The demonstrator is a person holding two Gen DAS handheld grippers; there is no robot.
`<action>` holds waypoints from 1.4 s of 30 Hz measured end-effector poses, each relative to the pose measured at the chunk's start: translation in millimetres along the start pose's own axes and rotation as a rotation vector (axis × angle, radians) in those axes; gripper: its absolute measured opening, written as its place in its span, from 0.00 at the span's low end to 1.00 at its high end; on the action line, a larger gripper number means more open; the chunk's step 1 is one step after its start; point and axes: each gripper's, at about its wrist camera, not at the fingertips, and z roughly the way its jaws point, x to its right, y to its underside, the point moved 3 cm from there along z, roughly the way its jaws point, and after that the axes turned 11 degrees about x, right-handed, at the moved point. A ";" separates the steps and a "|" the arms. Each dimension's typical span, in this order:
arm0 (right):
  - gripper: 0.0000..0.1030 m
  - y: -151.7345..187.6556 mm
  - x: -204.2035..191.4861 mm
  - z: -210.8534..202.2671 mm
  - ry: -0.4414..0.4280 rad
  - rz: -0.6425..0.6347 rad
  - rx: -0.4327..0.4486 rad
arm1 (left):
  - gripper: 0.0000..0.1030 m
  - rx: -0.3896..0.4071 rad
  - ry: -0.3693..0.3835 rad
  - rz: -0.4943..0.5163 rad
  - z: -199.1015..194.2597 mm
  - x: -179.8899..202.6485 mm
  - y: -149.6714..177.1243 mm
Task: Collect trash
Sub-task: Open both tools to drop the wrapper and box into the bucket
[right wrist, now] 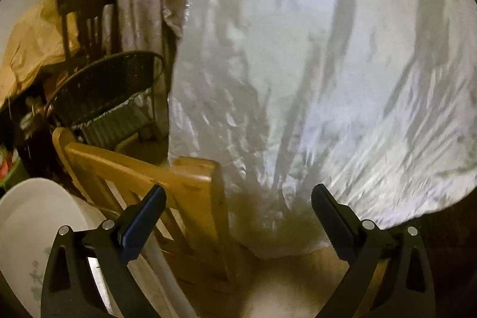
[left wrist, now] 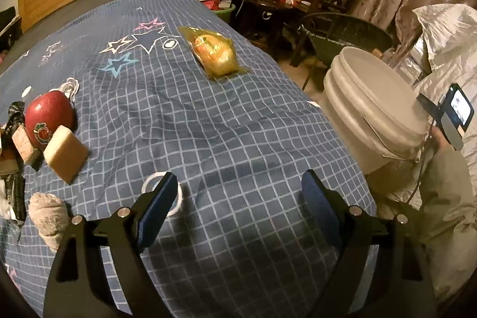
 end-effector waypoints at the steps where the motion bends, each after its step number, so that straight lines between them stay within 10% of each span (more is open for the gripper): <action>1: 0.95 -0.4 -3.6 -1.3 0.009 -0.023 0.009 | 0.79 -0.002 0.002 0.001 0.4 0.9 -0.1; 15: 0.95 5.3 22.5 -5.4 -0.002 0.151 -0.137 | 0.83 0.004 0.036 0.007 -13.1 7.2 13.0; 26: 0.95 59.1 37.5 -17.9 -0.205 0.503 -0.317 | 0.85 -0.001 0.034 -0.007 -20.0 -0.2 19.5; 42: 0.95 81.9 36.3 -25.2 -0.451 0.609 -0.344 | 0.86 0.052 0.024 -0.050 -42.5 -20.4 21.6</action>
